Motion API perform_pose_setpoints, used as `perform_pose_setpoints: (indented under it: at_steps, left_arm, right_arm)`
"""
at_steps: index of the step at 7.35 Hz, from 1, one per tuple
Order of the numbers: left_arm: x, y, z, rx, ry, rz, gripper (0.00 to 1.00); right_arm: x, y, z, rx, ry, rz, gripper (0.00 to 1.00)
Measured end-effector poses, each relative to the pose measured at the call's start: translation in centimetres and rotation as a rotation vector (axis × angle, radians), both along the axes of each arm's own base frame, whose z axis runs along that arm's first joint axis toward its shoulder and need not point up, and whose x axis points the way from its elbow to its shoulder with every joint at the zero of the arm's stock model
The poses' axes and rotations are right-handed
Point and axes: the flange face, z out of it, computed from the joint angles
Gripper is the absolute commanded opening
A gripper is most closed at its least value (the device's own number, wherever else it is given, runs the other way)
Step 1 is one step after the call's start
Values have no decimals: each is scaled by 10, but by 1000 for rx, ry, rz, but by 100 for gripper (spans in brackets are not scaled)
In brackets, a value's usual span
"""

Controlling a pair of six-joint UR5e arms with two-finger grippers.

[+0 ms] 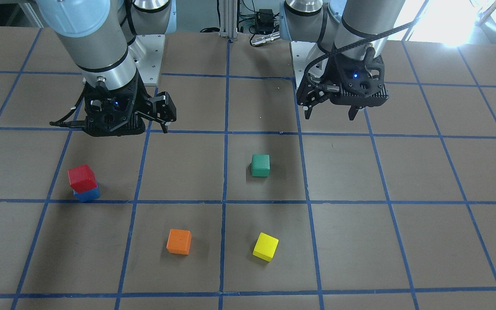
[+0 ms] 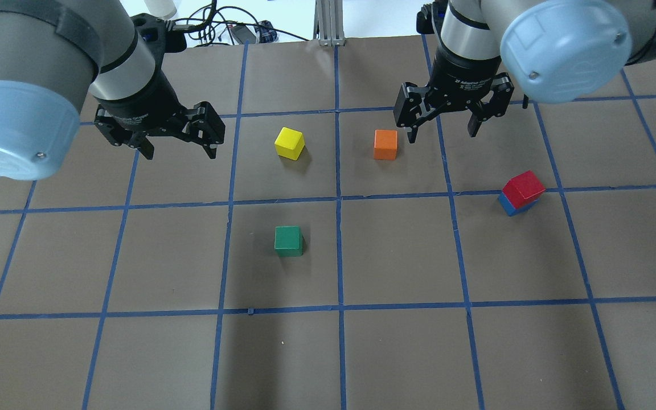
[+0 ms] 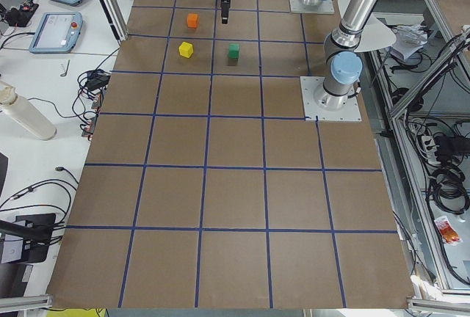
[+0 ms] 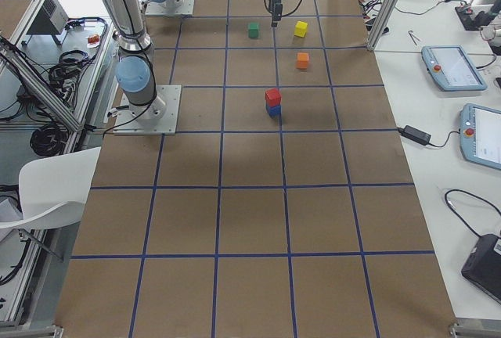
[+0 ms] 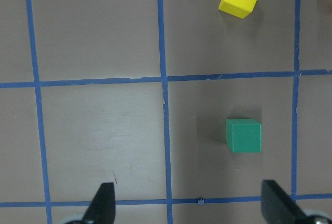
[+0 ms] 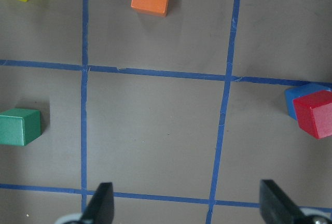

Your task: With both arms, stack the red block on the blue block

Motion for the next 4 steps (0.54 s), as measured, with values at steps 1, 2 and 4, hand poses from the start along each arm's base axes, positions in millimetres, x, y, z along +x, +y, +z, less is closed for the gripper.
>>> perform_pose_setpoints:
  at_steps: [1,2,4]
  left_arm:
    - [0,0,0,0,1,0,100]
    - [0,0,0,0,1,0,100]
    - [-1,-1,-2,3,1,-1,100]
  right_arm:
    - [-1,0,-1,2,6,0,100]
    - [-1,0,-1,3,10,0,100]
    - [-1,0,-2,4,13,-1,100]
